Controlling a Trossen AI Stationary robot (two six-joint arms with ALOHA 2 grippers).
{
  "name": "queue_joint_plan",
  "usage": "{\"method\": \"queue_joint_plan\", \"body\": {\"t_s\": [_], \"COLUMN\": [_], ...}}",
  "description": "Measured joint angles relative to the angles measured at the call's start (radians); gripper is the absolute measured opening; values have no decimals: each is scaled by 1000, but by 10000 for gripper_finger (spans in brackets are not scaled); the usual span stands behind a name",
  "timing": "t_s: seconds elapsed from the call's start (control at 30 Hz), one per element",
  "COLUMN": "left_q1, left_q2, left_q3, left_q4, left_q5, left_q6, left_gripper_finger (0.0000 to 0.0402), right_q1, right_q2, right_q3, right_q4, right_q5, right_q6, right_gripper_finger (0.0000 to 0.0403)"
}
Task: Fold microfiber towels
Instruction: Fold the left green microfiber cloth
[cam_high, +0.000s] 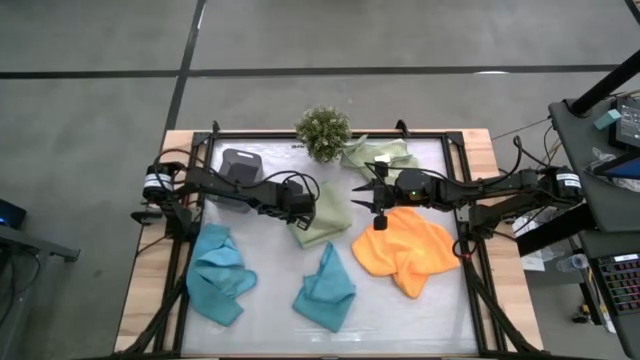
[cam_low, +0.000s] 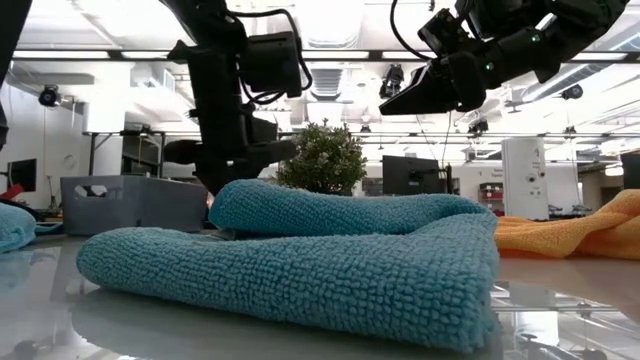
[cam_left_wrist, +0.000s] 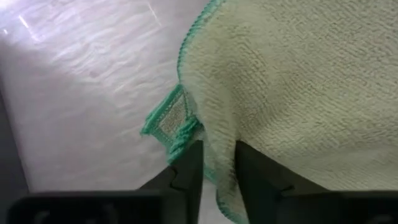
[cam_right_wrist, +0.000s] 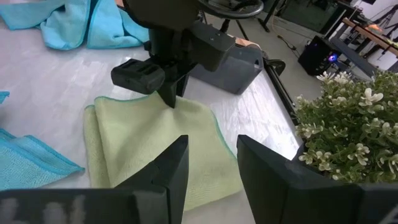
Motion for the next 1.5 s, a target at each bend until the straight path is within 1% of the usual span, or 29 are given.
{"method": "queue_joint_plan", "body": {"t_s": [0.17, 0.33, 0.47, 0.83, 1.13, 1.23, 1.3, 1.37, 1.5], "left_q1": [4, 5, 9, 8, 17, 33, 42, 51, 83], "left_q2": [-19, -54, -88, -151, -144, -146, -150, -150, -150], "left_q3": [0, 1, 1, 1, -37, -40, -40, -40, -40], "left_q4": [-56, -70, -70, -80, 19, 13, 19, 19, 19], "left_q5": [4, 4, 4, 3, -5, -4, 15, 58, 183], "left_q6": [7, 80, 109, 116, 249, 285, 329, 384, 544], "left_gripper_finger": [138, 160, 164, 164, 164, 164, 164, 164, 164], "right_q1": [0, 0, 0, 0, 0, 0, 0, 0, 0], "right_q2": [0, 0, 0, 0, 0, 0, 0, 0, 0], "right_q3": [0, 0, 0, 0, 0, 4, 8, 10, 10], "right_q4": [0, 0, 1, 0, 5, 7, 9, 8, 7], "right_q5": [0, 0, 0, 0, 0, 0, 0, 0, 0], "right_q6": [11, 11, 11, 11, 16, 31, 43, 47, 46], "right_gripper_finger": [128, 128, 128, 128, 128, 128, 128, 128, 128]}}
